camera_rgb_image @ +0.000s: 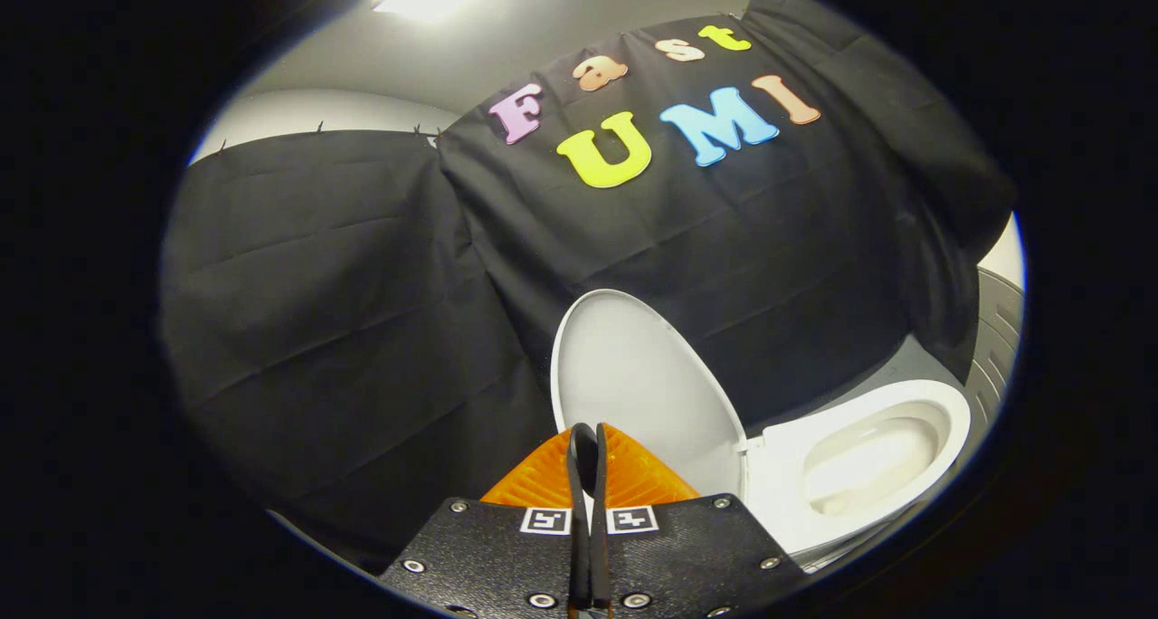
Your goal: Open the toilet lid.
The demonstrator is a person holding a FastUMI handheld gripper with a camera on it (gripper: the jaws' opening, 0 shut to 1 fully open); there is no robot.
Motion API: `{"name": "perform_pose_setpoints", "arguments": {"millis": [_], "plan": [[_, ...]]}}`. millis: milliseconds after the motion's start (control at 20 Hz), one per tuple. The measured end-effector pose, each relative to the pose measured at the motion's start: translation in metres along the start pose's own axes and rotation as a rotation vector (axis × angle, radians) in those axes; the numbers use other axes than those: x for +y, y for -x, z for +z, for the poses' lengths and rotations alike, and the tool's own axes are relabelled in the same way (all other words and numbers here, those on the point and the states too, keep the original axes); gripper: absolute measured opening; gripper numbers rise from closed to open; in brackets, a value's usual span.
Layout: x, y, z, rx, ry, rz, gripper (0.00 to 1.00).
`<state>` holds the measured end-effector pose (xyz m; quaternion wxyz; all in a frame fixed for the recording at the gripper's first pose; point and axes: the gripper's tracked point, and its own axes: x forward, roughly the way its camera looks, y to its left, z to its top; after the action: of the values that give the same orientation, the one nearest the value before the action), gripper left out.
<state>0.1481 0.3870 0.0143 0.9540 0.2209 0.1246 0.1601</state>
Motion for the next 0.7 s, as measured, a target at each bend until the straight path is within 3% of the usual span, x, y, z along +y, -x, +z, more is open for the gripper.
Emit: {"name": "perform_pose_setpoints", "arguments": {"millis": [250, 450, 500, 550, 700], "plan": [[0.020, -0.014, -0.013, 0.051, 0.013, 0.063, 0.00], [0.033, -0.014, -0.010, 0.049, 0.198, 0.086, 0.07], [0.039, -0.015, -0.015, 0.066, 0.238, 0.131, 0.13], [0.041, -0.010, -0.013, 0.063, 0.265, 0.143, 0.35], [0.044, 0.029, 0.028, -0.039, 0.287, 0.166, 0.77]]}}
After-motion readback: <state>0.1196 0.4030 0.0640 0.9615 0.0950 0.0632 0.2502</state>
